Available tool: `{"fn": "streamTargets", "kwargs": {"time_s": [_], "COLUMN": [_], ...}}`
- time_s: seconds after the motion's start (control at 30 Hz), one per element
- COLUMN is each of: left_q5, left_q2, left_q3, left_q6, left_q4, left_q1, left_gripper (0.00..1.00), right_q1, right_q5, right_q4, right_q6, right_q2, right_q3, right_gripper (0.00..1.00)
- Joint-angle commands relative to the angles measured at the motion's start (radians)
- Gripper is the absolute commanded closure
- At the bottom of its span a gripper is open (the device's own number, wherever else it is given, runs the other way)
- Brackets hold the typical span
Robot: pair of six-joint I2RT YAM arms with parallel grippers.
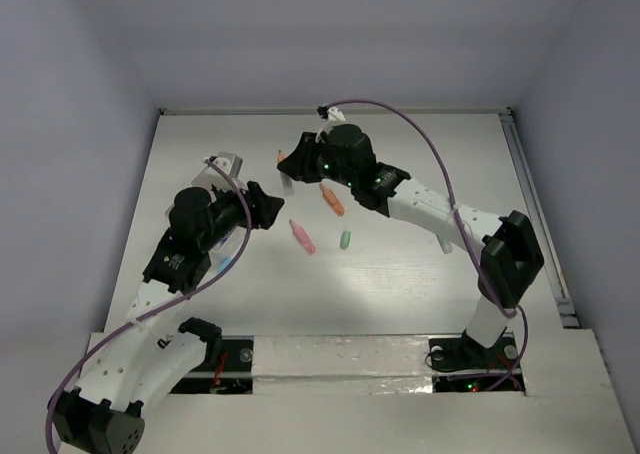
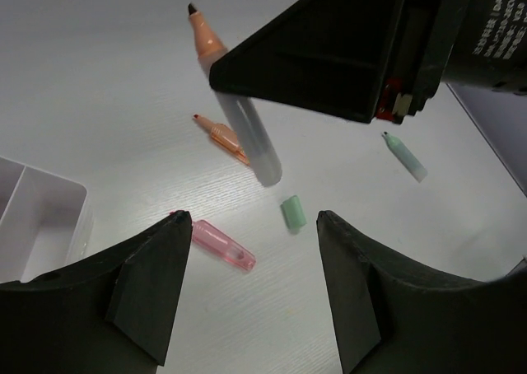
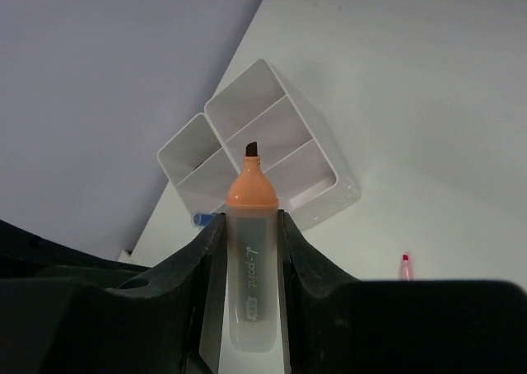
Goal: Sort the stationery into containers
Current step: Pick up the pen from the center of the board, then move the pen cap to the center of the board.
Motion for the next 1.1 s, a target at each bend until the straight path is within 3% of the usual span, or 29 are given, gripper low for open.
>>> {"fn": "streamTargets", "kwargs": {"time_s": [0.0,0.23,0.67,0.93,1.07], "left_q5": [0.045,0.051,0.018,0.045,0.044], "left_q2": [-0.013,0.043,0.047,0.063,0.064], "left_q3": [0.001,0.01,0.012,0.01,0.012], "left_q6": [0.003,0.003,0.005,0.005,0.005], "left_q4": [0.084,0.084,0.09,0.096,0.096], "left_q1": [-0.005,-0.005,-0.005,-0.005,-0.005], "left_gripper": [0.41,0.43,0.6,0.6,0.69], "right_q1": [0.029,0.06,0.069,0.069,0.069], "right_q5": [-0.021,-0.039,-0.075,-0.105,-0.111], "right_q4": [0.116,0.187,0.227,0.239,0.242], "right_q6": [0.025,0.059,0.056,0.06,0.06], "right_q2": [-0.032,-0.052,-0.129,-0.13,-0.138], "right_q3": [-0.009,-0.043,-0.109,-0.109,-0.112], "right_gripper": [0.98,0.98,0.98,0.98,0.98]}}
